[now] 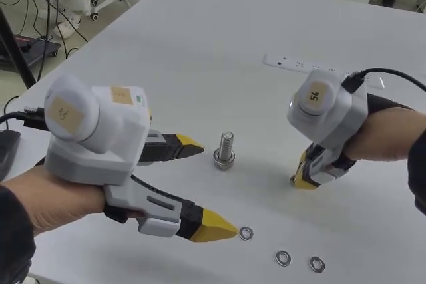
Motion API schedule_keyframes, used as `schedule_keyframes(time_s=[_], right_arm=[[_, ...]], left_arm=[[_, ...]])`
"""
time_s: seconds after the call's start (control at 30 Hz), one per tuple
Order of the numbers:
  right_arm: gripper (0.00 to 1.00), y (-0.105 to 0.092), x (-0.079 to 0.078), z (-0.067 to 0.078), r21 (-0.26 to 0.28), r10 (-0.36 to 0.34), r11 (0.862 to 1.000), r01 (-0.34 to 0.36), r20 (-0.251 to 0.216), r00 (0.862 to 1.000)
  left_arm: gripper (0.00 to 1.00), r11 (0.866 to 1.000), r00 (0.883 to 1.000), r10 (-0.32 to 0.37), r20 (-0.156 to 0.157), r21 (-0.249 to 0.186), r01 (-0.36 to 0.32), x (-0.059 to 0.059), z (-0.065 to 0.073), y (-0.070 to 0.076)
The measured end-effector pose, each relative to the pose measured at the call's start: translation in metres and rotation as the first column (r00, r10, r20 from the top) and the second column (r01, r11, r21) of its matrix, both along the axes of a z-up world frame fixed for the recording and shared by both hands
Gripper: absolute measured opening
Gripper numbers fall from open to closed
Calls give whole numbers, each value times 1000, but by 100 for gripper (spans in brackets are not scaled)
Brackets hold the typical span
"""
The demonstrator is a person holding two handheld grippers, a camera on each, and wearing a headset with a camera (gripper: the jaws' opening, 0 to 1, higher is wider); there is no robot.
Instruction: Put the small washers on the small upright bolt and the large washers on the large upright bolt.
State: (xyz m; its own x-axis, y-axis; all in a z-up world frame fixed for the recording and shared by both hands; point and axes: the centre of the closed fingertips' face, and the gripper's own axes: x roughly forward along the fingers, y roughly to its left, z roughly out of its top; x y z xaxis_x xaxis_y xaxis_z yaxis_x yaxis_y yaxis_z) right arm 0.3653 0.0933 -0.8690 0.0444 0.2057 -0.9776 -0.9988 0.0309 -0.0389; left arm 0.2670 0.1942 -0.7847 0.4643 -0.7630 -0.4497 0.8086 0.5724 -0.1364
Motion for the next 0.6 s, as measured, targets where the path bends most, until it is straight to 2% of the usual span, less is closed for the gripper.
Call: schedule_keyframes(time_s=[0.13, 0.27, 0.33, 0.6], right_arm=[[14, -1, 1, -1, -3, -12, 1000, 12, -2, 1000], [14, -9, 1, -10, -45, 5, 999, -5, 4, 1000], [14, -6, 1, -7, -19, -15, 1000, 15, -5, 1000], [16, -12, 2, -7, -23, -23, 999, 23, -6, 1000]], left_arm=[[78, 1000, 1000, 2, 2, 0, -2, 0, 0, 1], [78, 1000, 1000, 3, 3, 0, -3, 0, 0, 1], [78, 1000, 1000, 4, 3, -1, -4, 0, 1, 1], [78, 1000, 1000, 4, 1, 2, -4, 0, -1, 1]])
